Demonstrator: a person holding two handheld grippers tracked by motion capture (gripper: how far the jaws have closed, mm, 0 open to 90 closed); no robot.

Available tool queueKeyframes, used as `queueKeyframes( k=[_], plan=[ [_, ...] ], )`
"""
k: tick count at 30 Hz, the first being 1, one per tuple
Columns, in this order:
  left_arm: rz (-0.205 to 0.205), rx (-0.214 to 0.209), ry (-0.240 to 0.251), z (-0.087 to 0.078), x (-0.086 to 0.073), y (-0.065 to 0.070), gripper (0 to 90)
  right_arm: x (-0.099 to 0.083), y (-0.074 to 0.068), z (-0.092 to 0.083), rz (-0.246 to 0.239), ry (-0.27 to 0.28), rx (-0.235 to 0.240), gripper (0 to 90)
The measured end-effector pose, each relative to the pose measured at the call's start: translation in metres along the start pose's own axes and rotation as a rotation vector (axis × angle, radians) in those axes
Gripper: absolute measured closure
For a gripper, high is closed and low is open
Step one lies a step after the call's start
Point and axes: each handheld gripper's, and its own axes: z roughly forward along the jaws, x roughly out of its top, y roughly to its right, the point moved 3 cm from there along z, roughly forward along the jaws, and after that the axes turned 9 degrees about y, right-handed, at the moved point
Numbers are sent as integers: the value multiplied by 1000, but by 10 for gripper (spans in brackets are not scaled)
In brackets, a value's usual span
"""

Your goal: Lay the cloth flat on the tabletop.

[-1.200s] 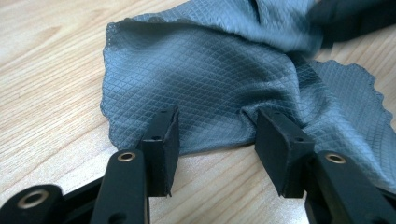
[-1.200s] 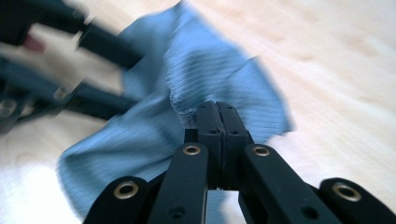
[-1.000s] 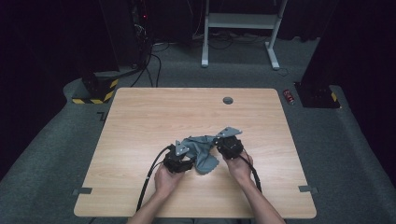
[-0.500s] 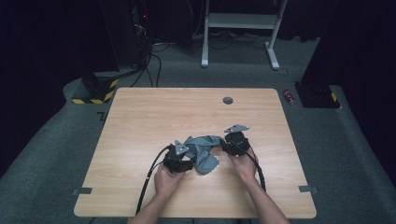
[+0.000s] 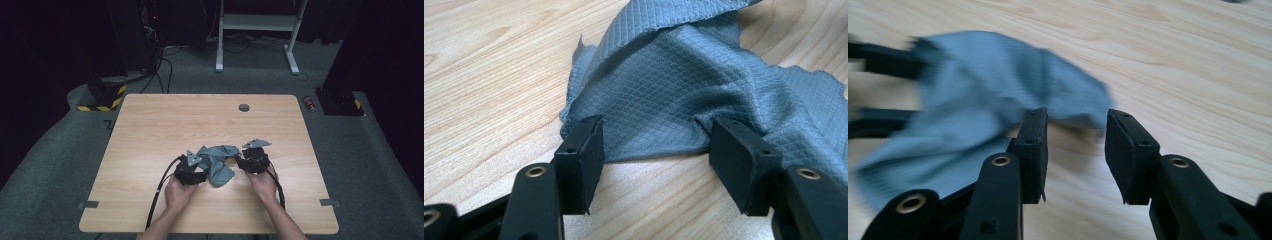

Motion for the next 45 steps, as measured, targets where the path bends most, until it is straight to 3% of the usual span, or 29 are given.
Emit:
queueKeyframes(
  k=[3, 5, 7, 8, 10, 12, 15, 18, 21, 24, 28, 31, 34, 36, 38, 39, 43, 45],
  plan=[
    [-3, 15, 9, -3, -1, -1, 463, -9, -16, -1, -20, -4, 79, 626],
    [4, 20, 11, -5, -2, -2, 585, -23, -28, 9, -65, -72, 111, 639],
    [5, 24, 13, -5, -2, -4, 657, -28, -31, 18, -69, -95, 131, 663],
    [11, 29, 10, -6, -2, -6, 657, -28, -31, 18, -69, -95, 131, 663],
    [11, 37, 10, -6, -2, -6, 753, -30, -33, 23, -69, -101, 136, 714],
    [22, 43, -2, -5, -1, -7, 792, -29, -34, 24, -92, -109, 115, 799],
    [35, 20, -41, -4, 4, -11, 895, -29, -33, 22, -125, -121, 105, 896],
    [36, -8, -56, -5, 7, -13, 900, -30, -34, 19, -126, -119, 107, 898],
    [25, -29, -52, -7, 11, -17, 900, -25, -32, 9, -111, -69, 107, 898],
    [-30, -70, -36, -8, 14, -18, 891, -22, -32, 5, -113, -53, 106, 886],
    [-37, -88, -46, -2, 13, -15, 756, -23, -36, 10, -130, -62, 112, 703],
    [-48, -69, -63, 4, 11, -14, 607, -28, -39, 20, -153, -105, 100, 658],
    [-38, -39, -63, 6, 12, -13, 626, -31, -39, 21, -152, -106, 110, 700],
    [-21, -14, -60, 7, 12, -12, 695, -31, -40, 21, -158, -102, 118, 807],
    [-27, -17, -64, 7, 13, -14, 783, -32, -42, 20, -184, -107, 114, 880],
    [-33, -17, -70, 7, 13, -16, 865, -31, -42, 20, -186, -113, 118, 890],
    [23, -29, -129, 10, 21, -15, 890, -32, -41, 19, -150, -119, 126, 895],
    [7, -48, -123, 10, 27, -18, 892, -32, -42, 13, -153, -97, 128, 896]
  ],
)
